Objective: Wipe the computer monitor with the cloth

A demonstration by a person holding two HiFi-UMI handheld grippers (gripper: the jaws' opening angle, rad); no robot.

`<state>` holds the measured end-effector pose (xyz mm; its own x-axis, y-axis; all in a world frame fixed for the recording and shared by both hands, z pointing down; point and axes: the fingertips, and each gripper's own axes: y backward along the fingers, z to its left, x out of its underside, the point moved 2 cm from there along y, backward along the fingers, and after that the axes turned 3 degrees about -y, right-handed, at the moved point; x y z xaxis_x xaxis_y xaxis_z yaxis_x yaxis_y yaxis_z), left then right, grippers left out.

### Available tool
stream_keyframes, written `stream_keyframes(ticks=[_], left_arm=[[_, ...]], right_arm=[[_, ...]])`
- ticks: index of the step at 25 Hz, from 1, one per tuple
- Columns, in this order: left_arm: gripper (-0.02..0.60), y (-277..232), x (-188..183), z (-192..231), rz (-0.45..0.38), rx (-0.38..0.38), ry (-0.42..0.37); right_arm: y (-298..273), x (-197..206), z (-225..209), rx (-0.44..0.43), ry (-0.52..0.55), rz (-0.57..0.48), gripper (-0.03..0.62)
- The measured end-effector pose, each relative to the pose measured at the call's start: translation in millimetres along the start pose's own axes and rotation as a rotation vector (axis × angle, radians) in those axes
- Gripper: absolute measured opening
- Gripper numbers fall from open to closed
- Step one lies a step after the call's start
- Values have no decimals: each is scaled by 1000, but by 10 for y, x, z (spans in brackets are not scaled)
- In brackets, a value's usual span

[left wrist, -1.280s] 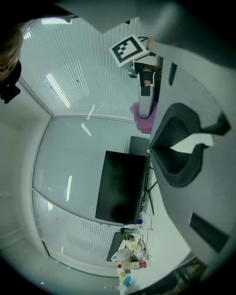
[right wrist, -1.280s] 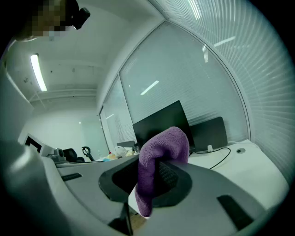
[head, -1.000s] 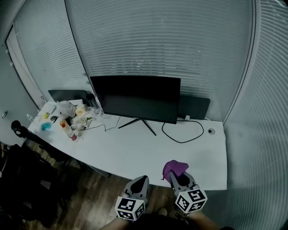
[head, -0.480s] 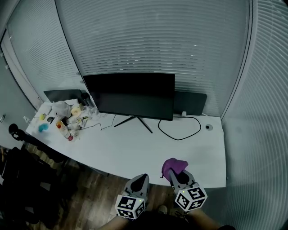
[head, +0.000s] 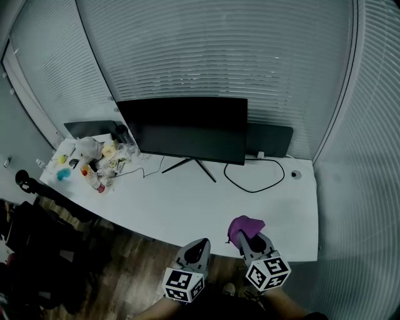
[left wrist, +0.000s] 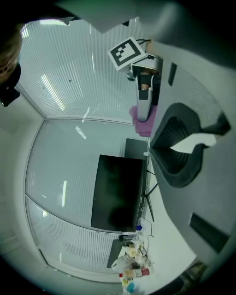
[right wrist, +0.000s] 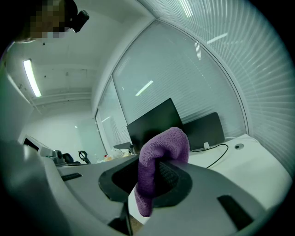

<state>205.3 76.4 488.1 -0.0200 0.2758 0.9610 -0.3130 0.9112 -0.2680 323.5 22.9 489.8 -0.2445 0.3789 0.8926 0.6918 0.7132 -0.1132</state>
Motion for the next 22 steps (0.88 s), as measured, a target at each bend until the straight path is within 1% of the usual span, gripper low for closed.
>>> stream_keyframes(ticks=[5,11,17,22], left_arm=[[6,-76,7,101,0,12,6],[6,-205,2,357,6,66,-2],[6,-330,-139,807,-2,134,-17],[6,-389,-173,1314,-13,171,-16]], right_arm=[[-111,-1,-1,11,3,-2,80],[-342,8,13,61,2,-13,80],[-683,-33,127,136,-3,-43,79],[-1084,43,300,183,7,-51,79]])
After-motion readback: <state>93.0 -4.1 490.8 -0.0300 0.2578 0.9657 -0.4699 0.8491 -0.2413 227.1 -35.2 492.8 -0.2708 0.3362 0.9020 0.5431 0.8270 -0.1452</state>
